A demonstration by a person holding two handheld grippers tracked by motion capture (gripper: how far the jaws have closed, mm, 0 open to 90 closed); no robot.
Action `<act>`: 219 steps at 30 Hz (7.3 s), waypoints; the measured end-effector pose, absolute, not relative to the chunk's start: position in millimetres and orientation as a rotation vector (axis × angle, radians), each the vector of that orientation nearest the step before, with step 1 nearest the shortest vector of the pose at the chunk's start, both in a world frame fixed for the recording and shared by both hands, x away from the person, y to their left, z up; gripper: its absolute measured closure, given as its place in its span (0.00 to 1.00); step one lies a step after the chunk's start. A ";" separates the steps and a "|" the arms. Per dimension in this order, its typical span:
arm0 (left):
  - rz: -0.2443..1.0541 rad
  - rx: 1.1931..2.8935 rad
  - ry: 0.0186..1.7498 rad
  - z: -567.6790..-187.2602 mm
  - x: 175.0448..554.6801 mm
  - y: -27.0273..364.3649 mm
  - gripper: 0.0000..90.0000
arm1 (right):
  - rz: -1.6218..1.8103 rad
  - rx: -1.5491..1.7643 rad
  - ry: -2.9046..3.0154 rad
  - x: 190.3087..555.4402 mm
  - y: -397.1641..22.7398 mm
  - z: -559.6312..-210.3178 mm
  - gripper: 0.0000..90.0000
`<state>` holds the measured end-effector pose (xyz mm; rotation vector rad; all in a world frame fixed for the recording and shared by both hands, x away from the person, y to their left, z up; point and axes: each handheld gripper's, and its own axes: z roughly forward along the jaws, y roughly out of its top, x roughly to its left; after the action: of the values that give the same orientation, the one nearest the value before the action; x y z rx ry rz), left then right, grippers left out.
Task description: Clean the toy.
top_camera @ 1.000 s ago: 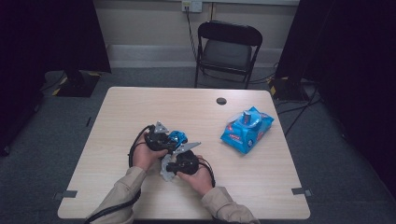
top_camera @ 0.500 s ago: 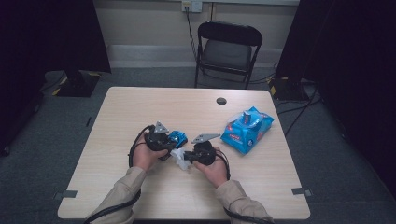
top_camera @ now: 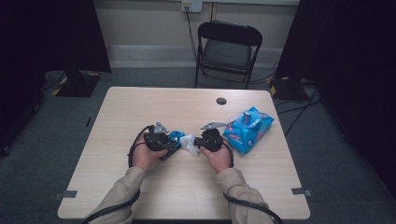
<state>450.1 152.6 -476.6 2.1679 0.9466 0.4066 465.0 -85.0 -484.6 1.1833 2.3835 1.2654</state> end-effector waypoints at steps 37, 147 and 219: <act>0.418 2.164 0.949 -476.7 450.3 153.2 0.53 | 1.217 1.159 2.445 458.4 -55.1 -502.1 0.94; 0.175 2.188 0.817 -469.5 377.5 131.6 0.89 | 1.201 1.052 2.415 440.4 -103.4 -468.0 0.19; 0.392 2.075 1.180 -495.3 390.6 243.4 0.53 | 1.193 0.755 2.579 473.6 5.9 -491.4 0.02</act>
<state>390.6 243.4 -495.3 2.0752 1.1804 0.3917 473.6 5.9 -491.4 0.7547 2.5790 1.1930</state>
